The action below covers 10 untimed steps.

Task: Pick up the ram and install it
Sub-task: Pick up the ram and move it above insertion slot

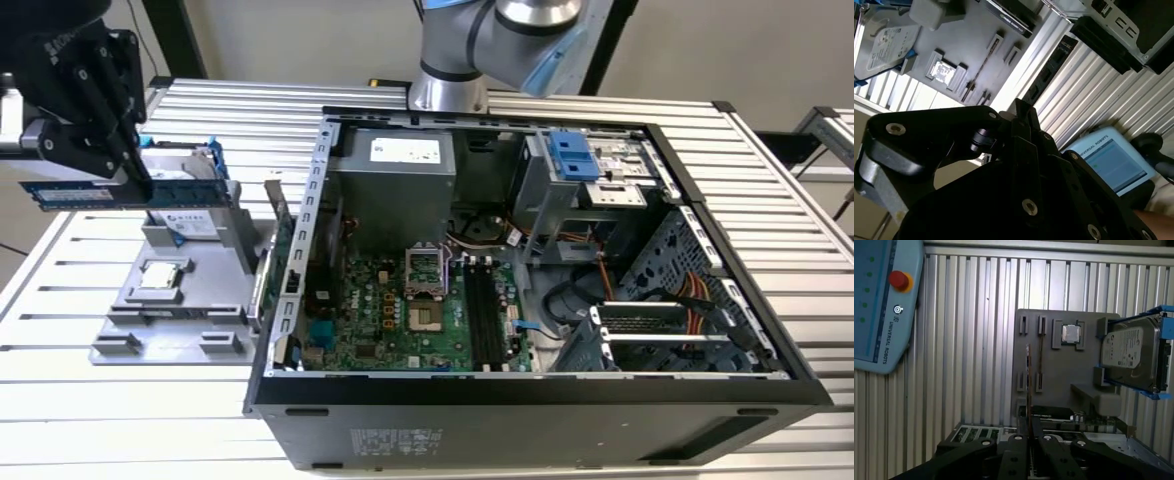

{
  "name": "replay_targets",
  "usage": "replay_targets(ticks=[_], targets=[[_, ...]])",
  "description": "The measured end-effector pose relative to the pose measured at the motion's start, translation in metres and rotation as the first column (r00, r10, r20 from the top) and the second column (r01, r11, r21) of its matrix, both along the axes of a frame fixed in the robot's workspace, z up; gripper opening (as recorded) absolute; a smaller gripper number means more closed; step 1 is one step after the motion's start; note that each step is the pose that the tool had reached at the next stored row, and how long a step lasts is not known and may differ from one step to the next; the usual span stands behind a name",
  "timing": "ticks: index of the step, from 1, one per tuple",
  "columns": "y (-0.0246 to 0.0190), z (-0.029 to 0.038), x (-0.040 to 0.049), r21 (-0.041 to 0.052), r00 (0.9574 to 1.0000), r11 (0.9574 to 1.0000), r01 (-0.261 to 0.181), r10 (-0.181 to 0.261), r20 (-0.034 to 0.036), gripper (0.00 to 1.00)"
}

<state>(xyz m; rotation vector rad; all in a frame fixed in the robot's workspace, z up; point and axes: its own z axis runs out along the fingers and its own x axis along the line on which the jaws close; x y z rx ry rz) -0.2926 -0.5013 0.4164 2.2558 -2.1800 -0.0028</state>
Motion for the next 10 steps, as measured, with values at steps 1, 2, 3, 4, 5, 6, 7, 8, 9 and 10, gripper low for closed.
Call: replay_targets(ticks=[1, 2, 3, 4, 5, 6, 7, 8, 9, 10], targets=[[0.0, 0.0, 0.0011, -0.0001, 1.0, 1.0, 0.0, 0.0, -0.0001, 0.0], [0.0, 0.0, 0.0022, 0.0, 1.0, 1.0, -0.001, 0.001, 0.0, 0.0], [0.0, 0.0, 0.003, 0.0, 1.0, 1.0, -0.001, 0.001, 0.0001, 0.0], [0.0, 0.0, 0.004, 0.0, 1.0, 1.0, -0.001, 0.001, 0.0, 0.0], [0.0, 0.0, 0.005, 0.0, 1.0, 1.0, -0.001, 0.001, 0.0, 0.0], [0.0, 0.0, 0.006, -0.0001, 1.0, 1.0, -0.001, 0.001, 0.0, 0.0], [0.0, 0.0, 0.0068, 0.0, 1.0, 1.0, -0.002, 0.002, 0.0, 0.0], [0.0, 0.0, 0.0077, 0.0, 1.0, 1.0, -0.002, 0.002, 0.0, 0.0], [0.0, 0.0, 0.0086, 0.0, 1.0, 1.0, -0.002, 0.002, 0.0, 0.0], [0.0, 0.0, 0.0094, 0.0, 1.0, 1.0, -0.002, 0.002, 0.0, 0.0]])
